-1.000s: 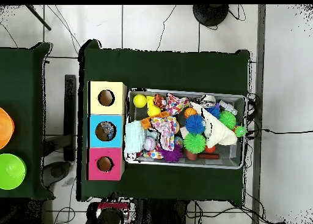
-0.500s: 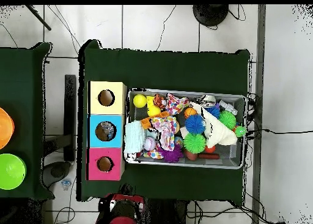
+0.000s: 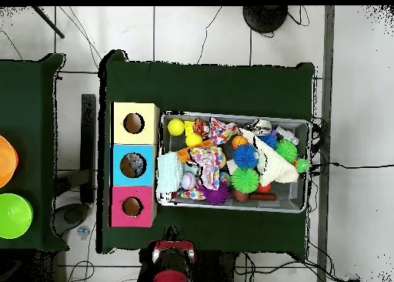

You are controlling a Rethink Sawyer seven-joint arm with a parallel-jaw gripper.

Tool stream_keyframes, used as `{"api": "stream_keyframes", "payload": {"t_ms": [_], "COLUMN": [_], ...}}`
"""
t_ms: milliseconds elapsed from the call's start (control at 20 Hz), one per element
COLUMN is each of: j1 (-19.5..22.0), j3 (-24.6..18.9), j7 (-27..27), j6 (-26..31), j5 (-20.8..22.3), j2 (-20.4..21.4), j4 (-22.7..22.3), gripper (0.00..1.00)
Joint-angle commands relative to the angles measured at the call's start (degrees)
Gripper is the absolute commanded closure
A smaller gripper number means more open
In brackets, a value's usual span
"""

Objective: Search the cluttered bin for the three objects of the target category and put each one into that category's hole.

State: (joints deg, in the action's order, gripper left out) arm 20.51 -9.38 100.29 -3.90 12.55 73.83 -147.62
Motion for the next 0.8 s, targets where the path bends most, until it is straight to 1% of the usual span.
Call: {"api": "stream_keyframes", "payload": {"t_ms": [50, 100, 150, 250, 350, 400, 550, 600, 650, 750, 800], "j1": [14.16, 16.60, 19.63, 26.12, 29.26, 30.57, 33.13, 34.03, 34.78, 36.80, 37.17], "j3": [-8.91, -10.71, -13.85, -23.28, -27.24, -28.75, -30.29, -31.35, -32.19, -35.12, -35.55], "j7": [4.75, 4.66, 4.75, 3.33, 1.35, 0.30, -1.07, -1.49, -1.79, -2.99, -3.60], "j6": [-3.12, -2.47, -1.38, 3.11, 5.09, 6.04, 6.82, 7.39, 7.74, 9.28, 10.52], "j5": [9.97, 10.55, 10.58, 7.72, 6.25, 5.59, 6.82, 6.65, 6.69, 5.46, 4.74], "j2": [-4.53, -3.91, -2.98, 0.28, 2.52, 2.77, 0.93, 0.97, 1.05, 2.39, 2.96], "j4": [1.79, 2.05, 2.04, 1.59, 2.09, 2.51, 4.03, 4.32, 4.51, 4.87, 4.79], "gripper": [1.00, 1.00, 1.00, 1.00, 1.00, 1.00, 1.00, 1.00, 1.00, 1.00, 1.00]}}
